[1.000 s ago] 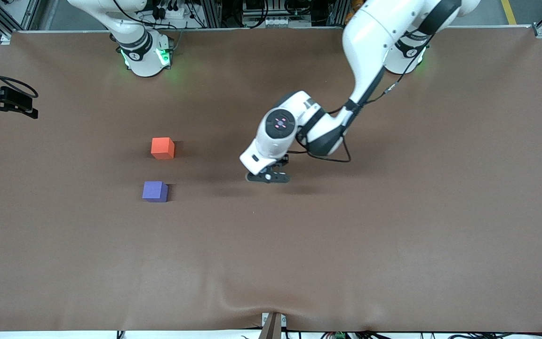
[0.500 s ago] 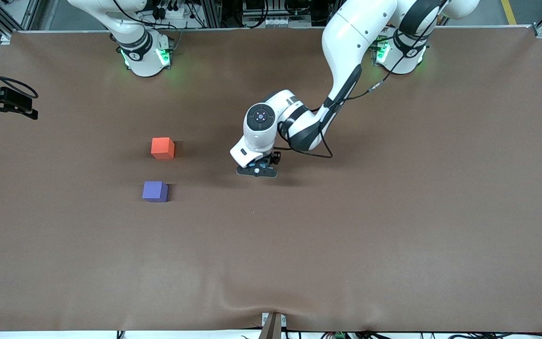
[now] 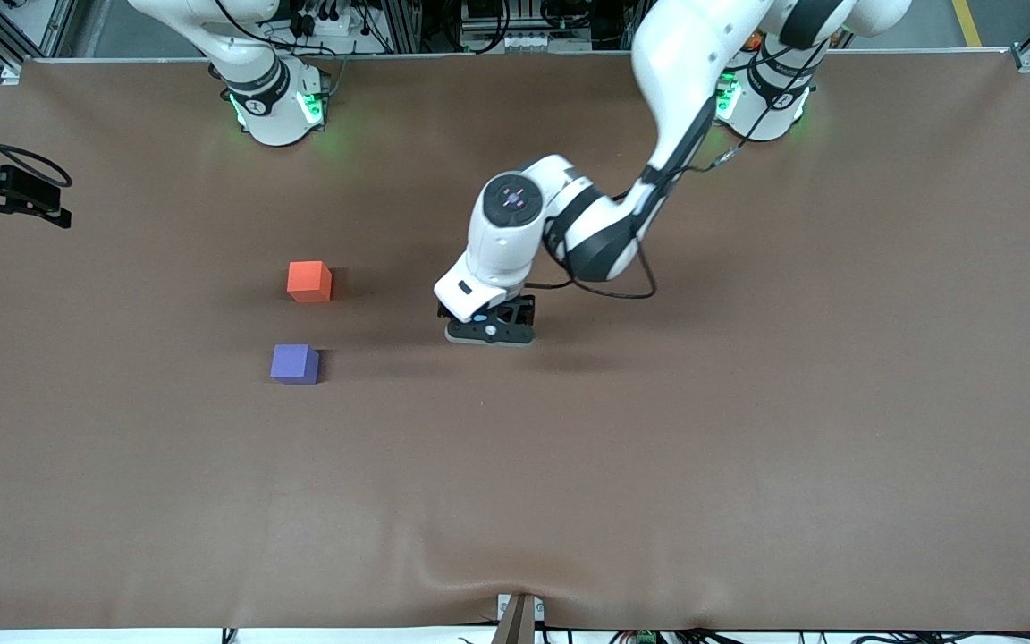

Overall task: Place blue block between orange and purple blocks
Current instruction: 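Carry the blue block with the left gripper toward the table's middle, then release the blue block and raise the left gripper away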

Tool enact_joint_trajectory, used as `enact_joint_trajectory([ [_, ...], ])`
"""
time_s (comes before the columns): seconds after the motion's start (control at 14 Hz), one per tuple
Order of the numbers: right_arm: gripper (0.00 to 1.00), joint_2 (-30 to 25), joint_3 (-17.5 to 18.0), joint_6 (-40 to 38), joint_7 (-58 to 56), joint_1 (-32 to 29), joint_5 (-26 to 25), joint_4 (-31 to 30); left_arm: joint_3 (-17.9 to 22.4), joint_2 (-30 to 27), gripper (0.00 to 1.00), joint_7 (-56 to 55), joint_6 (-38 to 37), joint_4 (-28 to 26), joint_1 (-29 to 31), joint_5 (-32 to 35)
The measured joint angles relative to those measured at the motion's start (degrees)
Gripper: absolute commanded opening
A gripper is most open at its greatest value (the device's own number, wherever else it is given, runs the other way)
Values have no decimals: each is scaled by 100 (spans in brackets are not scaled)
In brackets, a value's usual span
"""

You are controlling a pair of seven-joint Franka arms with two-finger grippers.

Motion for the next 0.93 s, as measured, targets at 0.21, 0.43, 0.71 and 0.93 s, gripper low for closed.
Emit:
enact_joint_trajectory([
  [0.21, 100, 1, -23, 10, 0, -12, 0, 109, 54, -663, 100, -3, -565, -4, 618, 0],
  [0.43, 100, 10, -19, 5, -12, 8, -36, 348, 62, -1002, 100, 94, -1376, -103, 1353, 1],
  [0.71, 100, 141, 49, -193, -421, 236, -88, 387, 70, -1230, 100, 520, -2043, -398, 2103, 360],
  [0.93, 100, 370, -2, -241, -814, 98, 80, 387, 75, -1836, 100, 1464, -2227, -1035, 2787, 417],
])
